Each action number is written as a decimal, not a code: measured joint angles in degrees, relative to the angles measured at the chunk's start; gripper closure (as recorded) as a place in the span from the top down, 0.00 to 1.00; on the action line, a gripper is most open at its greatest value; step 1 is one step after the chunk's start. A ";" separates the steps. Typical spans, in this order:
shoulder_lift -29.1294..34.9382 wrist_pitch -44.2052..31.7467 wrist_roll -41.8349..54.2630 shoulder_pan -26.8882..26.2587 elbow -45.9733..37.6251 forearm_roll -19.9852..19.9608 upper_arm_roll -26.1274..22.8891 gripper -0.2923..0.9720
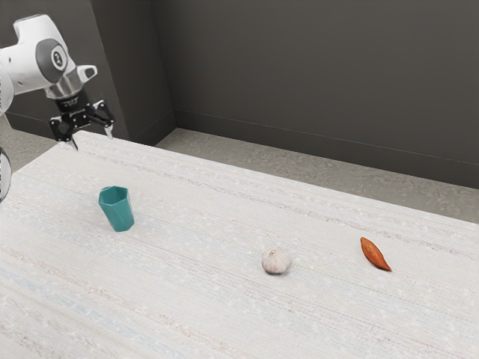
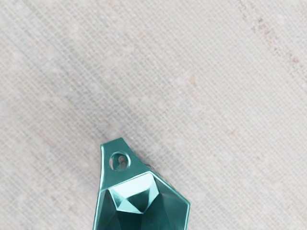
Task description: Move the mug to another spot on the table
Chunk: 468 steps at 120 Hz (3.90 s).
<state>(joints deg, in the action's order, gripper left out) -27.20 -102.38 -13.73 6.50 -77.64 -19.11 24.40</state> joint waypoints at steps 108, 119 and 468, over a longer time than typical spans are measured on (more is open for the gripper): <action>-9.88 -9.50 -13.87 -0.53 -6.99 -3.49 0.64 0.77; -10.57 -10.19 -14.49 -0.84 -7.02 -3.76 0.64 0.77; -7.97 0.73 -18.85 -1.78 -8.34 -20.91 1.04 0.22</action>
<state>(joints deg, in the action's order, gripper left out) -35.17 -101.65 -32.58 4.72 -85.98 -40.01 25.44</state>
